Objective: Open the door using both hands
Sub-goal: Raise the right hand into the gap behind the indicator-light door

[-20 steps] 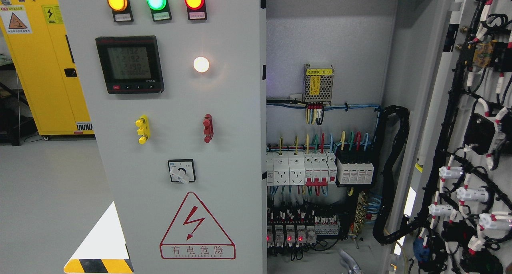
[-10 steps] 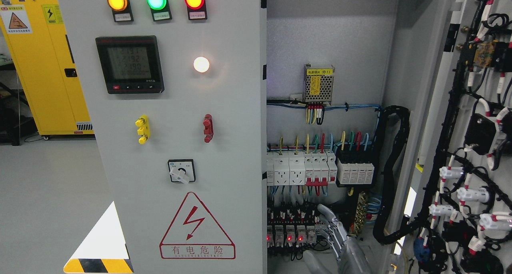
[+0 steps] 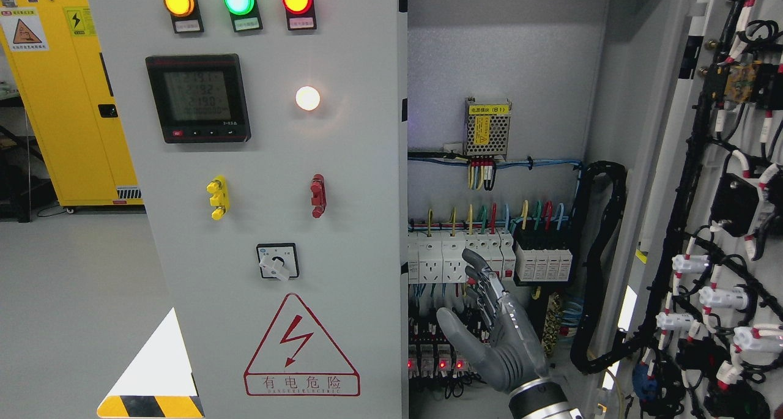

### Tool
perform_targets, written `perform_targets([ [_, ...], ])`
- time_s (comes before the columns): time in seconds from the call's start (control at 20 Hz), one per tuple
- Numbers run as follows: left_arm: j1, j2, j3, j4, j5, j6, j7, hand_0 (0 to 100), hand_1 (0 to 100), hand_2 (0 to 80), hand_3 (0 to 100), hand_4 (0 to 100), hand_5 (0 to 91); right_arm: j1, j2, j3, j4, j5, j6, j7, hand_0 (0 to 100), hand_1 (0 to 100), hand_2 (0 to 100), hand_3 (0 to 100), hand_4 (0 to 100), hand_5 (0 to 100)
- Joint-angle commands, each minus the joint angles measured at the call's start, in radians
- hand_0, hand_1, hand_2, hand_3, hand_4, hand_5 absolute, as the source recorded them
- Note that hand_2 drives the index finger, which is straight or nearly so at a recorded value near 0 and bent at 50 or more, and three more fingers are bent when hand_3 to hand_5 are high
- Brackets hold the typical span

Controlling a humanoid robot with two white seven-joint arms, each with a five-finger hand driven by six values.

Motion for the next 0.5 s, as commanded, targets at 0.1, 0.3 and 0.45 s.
perform_targets([
  [0.1, -0.005, 0.007, 0.003, 0.017, 0.001, -0.001, -0.001, 12, 56, 0.0, 0, 0, 0.0, -0.141, 0.039, -0.004, 0.193, -0.023, 0.013, 0.003, 0, 50, 4, 0, 0, 0],
  [0.3, -0.005, 0.007, 0.002, 0.017, 0.000, -0.001, -0.001, 12, 56, 0.0, 0, 0, 0.0, -0.164, 0.039, -0.002, 0.211, -0.025, 0.013, 0.004, 0, 50, 4, 0, 0, 0],
  [0.45, -0.003, 0.009, 0.002, 0.017, 0.000, -0.001, -0.001, 12, 56, 0.0, 0, 0, 0.0, -0.201, 0.037, -0.003, 0.224, -0.028, 0.013, 0.007, 0, 50, 4, 0, 0, 0],
])
